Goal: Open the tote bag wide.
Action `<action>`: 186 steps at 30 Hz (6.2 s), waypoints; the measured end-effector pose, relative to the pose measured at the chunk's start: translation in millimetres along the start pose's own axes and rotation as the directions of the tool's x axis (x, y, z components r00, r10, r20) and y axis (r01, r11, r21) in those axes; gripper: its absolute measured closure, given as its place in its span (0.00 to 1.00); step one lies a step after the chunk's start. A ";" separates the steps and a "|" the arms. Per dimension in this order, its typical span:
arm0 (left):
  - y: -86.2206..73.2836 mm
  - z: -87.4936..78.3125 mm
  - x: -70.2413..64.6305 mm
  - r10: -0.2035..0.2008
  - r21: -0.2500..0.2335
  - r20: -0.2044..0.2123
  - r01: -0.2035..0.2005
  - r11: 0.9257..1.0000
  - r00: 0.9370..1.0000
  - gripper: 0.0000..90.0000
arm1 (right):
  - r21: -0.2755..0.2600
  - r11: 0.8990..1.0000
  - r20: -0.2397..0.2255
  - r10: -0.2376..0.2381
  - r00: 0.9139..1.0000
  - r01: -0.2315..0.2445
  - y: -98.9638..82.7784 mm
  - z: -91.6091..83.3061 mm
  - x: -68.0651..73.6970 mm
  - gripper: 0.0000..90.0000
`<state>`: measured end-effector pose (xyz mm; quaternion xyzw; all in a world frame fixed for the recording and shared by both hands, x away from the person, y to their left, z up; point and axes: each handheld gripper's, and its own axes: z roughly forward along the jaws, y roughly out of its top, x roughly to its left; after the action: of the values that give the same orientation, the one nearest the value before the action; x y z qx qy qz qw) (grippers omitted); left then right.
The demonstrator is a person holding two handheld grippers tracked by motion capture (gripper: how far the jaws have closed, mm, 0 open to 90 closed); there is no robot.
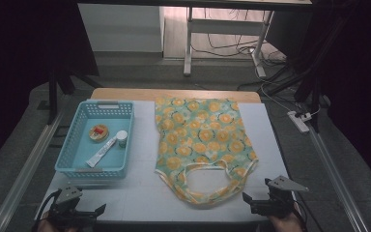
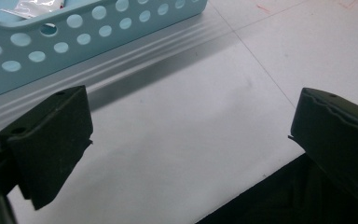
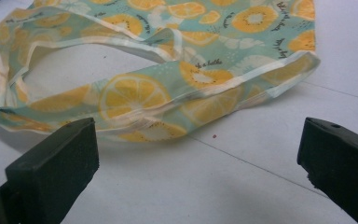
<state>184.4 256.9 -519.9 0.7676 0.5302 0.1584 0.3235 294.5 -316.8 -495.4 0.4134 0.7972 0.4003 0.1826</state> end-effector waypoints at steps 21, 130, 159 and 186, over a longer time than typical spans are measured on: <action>0.0 0.5 1.4 -0.006 0.008 0.015 0.006 1.000 1.000 0.00 | 0.019 1.000 -0.033 -0.023 0.999 0.024 1.0 2.1 1.2 0.00; 0.1 0.5 4.8 -0.018 -0.001 0.047 0.018 1.000 0.999 0.00 | 0.135 0.881 -0.270 -0.408 0.872 0.454 113.6 125.3 96.0 0.98; -0.1 0.4 6.0 -0.025 -0.002 0.051 0.025 1.000 0.998 0.00 | 0.175 0.868 -0.269 -0.412 0.870 0.465 112.3 191.5 77.4 0.31; 0.0 0.6 5.8 -0.024 -0.001 0.051 0.024 1.000 0.998 0.00 | 0.108 0.911 -0.345 -0.341 0.874 0.399 151.5 176.7 65.3 0.99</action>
<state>186.9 262.1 -520.9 0.7646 0.5310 0.1353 0.3393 443.6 -126.9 -481.6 0.1970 0.9127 0.3472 0.0876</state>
